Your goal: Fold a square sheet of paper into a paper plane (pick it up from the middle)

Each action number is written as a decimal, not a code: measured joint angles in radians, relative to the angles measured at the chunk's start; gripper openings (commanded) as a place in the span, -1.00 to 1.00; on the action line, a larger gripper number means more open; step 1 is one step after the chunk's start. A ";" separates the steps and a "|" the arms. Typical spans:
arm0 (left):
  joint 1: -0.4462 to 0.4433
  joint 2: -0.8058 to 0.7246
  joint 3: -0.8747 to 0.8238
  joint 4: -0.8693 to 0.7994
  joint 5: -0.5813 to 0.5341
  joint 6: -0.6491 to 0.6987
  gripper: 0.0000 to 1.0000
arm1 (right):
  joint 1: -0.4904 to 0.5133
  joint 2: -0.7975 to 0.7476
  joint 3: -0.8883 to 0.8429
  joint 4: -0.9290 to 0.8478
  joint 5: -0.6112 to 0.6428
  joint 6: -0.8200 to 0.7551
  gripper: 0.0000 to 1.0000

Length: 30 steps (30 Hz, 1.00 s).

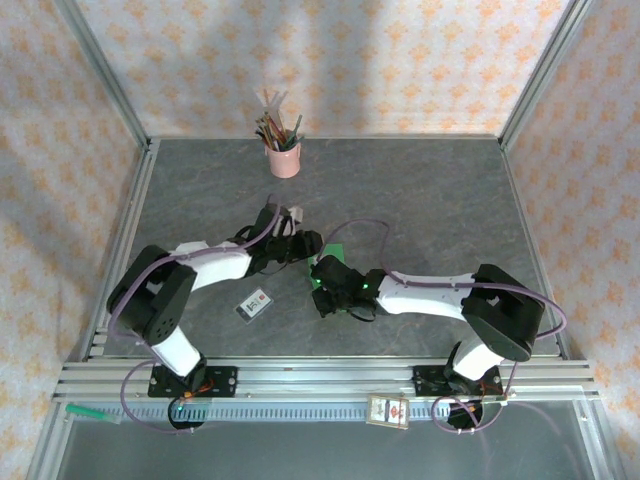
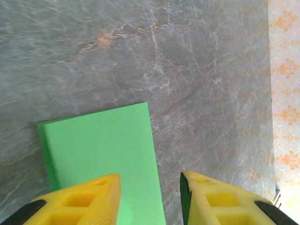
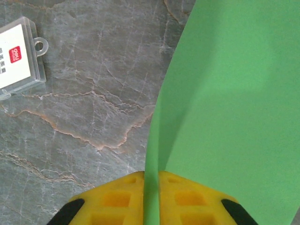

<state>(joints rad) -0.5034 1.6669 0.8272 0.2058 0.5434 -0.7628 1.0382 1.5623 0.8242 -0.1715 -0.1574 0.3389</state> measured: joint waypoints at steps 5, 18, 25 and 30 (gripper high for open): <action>-0.007 0.120 0.086 -0.004 0.011 0.013 -0.21 | 0.000 0.000 -0.018 0.031 0.000 0.000 -0.73; -0.007 0.234 0.156 -0.048 0.033 0.085 -0.24 | 0.000 0.000 -0.023 0.063 -0.005 -0.011 -0.62; -0.007 0.240 0.160 -0.049 0.044 0.111 -0.25 | -0.001 0.000 -0.054 0.067 -0.009 -0.020 -0.59; -0.007 0.240 0.160 -0.049 0.044 0.117 -0.26 | -0.005 -0.004 -0.063 0.068 -0.016 -0.026 -0.59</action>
<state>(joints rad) -0.5106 1.9072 0.9871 0.1570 0.5877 -0.6456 1.0328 1.5581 0.7609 -0.1032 -0.1730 0.3126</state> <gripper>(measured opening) 0.372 0.207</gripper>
